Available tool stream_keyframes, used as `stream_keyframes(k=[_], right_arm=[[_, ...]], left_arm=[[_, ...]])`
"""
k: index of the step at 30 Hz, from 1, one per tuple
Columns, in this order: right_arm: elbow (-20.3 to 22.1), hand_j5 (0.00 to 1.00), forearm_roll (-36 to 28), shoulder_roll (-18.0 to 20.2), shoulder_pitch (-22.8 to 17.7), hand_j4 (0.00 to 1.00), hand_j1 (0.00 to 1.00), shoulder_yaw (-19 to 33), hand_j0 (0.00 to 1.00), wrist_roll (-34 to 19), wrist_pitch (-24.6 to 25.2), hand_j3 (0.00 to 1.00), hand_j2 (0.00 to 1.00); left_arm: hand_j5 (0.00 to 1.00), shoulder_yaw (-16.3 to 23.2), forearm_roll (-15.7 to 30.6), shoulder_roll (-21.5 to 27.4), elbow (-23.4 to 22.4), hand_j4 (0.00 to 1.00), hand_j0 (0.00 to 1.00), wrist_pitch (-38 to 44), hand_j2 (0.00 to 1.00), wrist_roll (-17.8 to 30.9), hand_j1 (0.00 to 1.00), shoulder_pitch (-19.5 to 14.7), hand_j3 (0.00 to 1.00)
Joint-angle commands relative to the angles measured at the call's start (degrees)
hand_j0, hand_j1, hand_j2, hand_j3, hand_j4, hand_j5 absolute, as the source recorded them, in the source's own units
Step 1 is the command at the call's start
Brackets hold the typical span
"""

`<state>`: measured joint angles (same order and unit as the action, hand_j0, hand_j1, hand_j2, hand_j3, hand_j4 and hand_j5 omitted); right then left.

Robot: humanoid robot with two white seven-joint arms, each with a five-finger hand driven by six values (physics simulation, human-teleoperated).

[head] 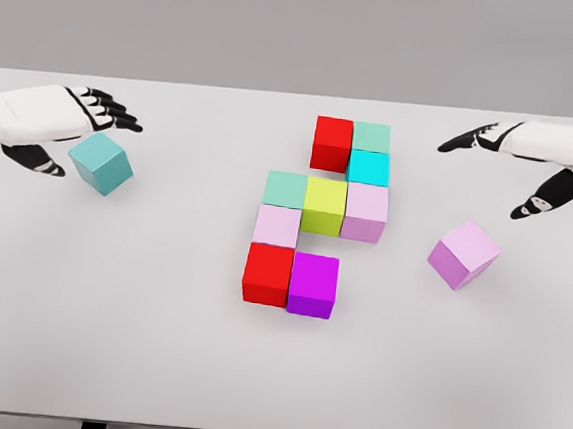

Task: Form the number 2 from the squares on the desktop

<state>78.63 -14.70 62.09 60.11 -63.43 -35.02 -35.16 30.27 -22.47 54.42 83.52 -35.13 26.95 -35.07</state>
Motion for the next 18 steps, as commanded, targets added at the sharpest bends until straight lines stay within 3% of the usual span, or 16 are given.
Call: stream_keyframes(k=[1,4,7,10,12,14,18], right_arm=[[0.12,1.00,-0.16,0.22,0.00,1.00,1.00,0.06,1.00,0.02,0.16,1.00,1.00],[0.12,1.00,1.25,0.49,-0.17,1.00,1.00,-0.02,1.00,0.02,0.16,1.00,1.00],[1.53,1.00,1.34,0.75,0.00,1.00,1.00,-0.38,1.00,0.02,0.16,1.00,1.00],[1.79,1.00,1.25,1.28,-0.09,1.00,1.00,-0.55,1.00,0.02,0.16,1.00,1.00],[1.97,1.00,1.25,1.37,-0.26,1.00,1.00,-0.73,1.00,0.02,0.16,1.00,1.00],[5.04,1.00,1.25,3.12,-1.49,1.00,1.00,-0.55,1.00,0.02,0.16,1.00,1.00],[5.92,1.00,1.25,4.09,-2.72,1.00,1.00,-0.55,1.00,0.02,0.16,1.00,1.00]], left_arm=[[1.00,1.28,0.67,-0.01,-0.55,1.00,1.00,0.13,1.00,-3.39,1.00,0.00,1.00],[1.00,3.56,2.25,0.42,-1.35,1.00,1.00,0.13,1.00,-9.11,1.00,0.09,1.00],[1.00,5.67,4.01,0.78,-1.61,1.00,1.00,0.13,1.00,-9.11,1.00,0.09,1.00],[1.00,6.99,1.11,1.04,-2.58,1.00,1.00,0.13,1.00,-9.11,1.00,-0.35,1.00],[1.00,9.80,-0.56,1.04,-3.72,1.00,1.00,0.13,1.00,-9.11,1.00,-2.19,1.00],[1.00,14.81,-0.65,0.95,-5.65,1.00,1.00,0.13,1.00,-9.11,1.00,-5.80,1.00],[1.00,15.96,-0.91,1.04,-7.59,1.00,1.00,0.13,1.00,-9.11,1.00,-6.24,1.00]])
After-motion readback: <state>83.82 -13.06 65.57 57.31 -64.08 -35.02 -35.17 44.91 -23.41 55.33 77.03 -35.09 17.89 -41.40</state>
